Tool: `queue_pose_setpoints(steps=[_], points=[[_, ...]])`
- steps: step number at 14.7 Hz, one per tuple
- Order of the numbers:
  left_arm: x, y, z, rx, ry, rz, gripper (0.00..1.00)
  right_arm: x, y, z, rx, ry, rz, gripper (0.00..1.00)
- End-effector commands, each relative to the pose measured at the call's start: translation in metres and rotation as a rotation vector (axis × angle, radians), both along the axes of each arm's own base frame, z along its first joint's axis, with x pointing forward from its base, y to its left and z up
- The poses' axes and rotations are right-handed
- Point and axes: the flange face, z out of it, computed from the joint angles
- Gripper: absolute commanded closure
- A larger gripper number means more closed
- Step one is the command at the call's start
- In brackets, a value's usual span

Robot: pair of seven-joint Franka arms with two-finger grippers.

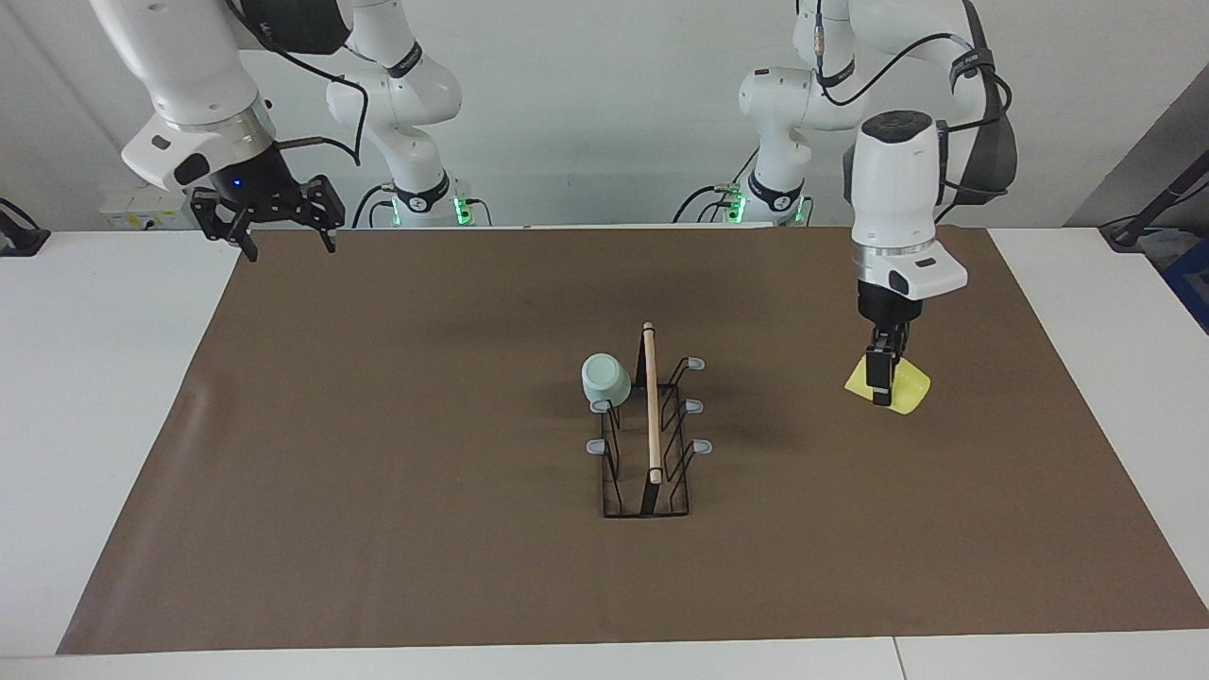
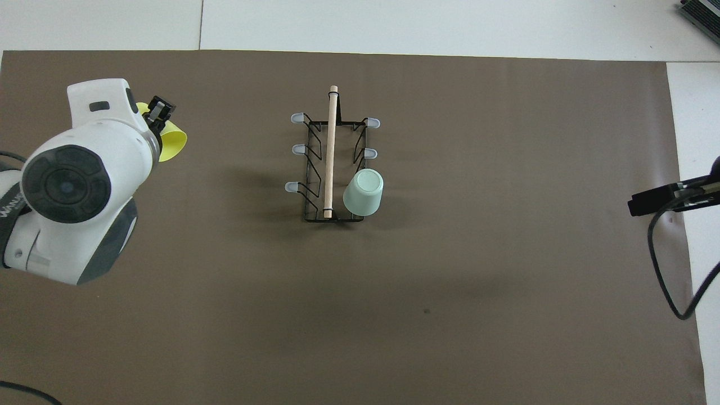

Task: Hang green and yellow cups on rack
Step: 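Carry the yellow cup with the left gripper to a rack peg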

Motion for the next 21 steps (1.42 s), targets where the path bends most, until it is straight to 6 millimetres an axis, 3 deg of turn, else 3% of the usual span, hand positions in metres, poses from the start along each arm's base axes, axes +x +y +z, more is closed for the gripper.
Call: queue_pose_setpoints(steps=[1, 8, 11, 13, 18, 21], points=[[-0.022, -0.04, 0.01, 0.114, -0.043, -0.002, 1.0, -0.006, 0.0, 0.002, 0.019, 0.029, -0.027, 0.0], [-0.078, -0.134, -0.005, 0.292, -0.187, 0.036, 1.0, -0.011, -0.017, 0.007, 0.024, 0.013, -0.053, 0.0], [-0.092, -0.158, -0.01, 0.334, -0.224, 0.017, 1.0, -0.014, -0.022, 0.008, 0.018, 0.034, -0.065, 0.0], [-0.101, -0.171, -0.017, 0.367, -0.254, 0.009, 1.0, -0.016, -0.011, 0.009, -0.004, 0.047, -0.044, 0.0], [-0.115, -0.206, -0.065, 0.428, -0.315, 0.035, 1.0, -0.009, -0.016, 0.007, -0.004, 0.044, -0.053, 0.0], [-0.122, -0.219, -0.082, 0.456, -0.345, 0.037, 1.0, -0.009, -0.013, 0.007, -0.008, 0.042, -0.053, 0.0]])
